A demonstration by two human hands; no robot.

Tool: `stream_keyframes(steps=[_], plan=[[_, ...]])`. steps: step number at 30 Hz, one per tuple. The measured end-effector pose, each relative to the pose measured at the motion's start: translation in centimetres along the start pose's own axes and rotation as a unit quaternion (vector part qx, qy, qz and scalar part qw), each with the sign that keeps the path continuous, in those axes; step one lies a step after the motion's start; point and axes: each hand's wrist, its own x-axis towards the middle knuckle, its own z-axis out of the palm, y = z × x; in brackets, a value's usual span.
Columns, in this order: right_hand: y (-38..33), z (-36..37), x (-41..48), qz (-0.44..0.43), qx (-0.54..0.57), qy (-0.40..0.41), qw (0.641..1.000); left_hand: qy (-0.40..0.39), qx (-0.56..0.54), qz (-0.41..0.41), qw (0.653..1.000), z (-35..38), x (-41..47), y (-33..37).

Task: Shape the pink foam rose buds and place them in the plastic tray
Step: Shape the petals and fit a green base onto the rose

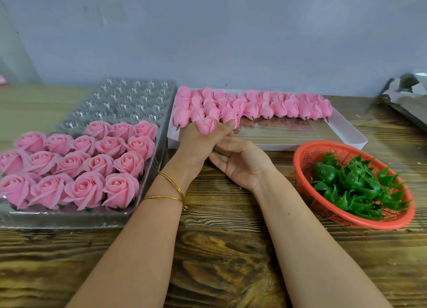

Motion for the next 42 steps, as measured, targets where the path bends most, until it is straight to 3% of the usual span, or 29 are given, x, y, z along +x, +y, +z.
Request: stream_keyframes(steps=[8,13,18,25,34,42], plan=[[-0.3,0.3,0.1,-0.034,-0.066,0.07,0.995,0.059,0.009,0.019,0.998,0.4,0.2,-0.2],[-0.3,-0.1,0.5,-0.137,-0.144,0.172,0.965,0.081,0.006,0.04,0.996,0.2,0.5,-0.1],[-0.4,-0.1,0.5,-0.241,-0.188,0.209,0.929,0.092,0.079,0.049,0.991,0.3,0.4,-0.4],[-0.6,0.9,0.5,-0.333,-0.231,0.195,0.893,0.037,0.157,0.06,0.985,0.6,0.4,-0.4],[-1.0,1.8,1.3,-0.322,-0.334,0.138,0.875,0.02,0.281,0.107,0.953,1.0,0.6,-0.6],[-0.3,2.2,2.2,-0.297,-0.398,0.12,0.86,0.067,0.287,0.141,0.945,0.9,0.9,-1.2]])
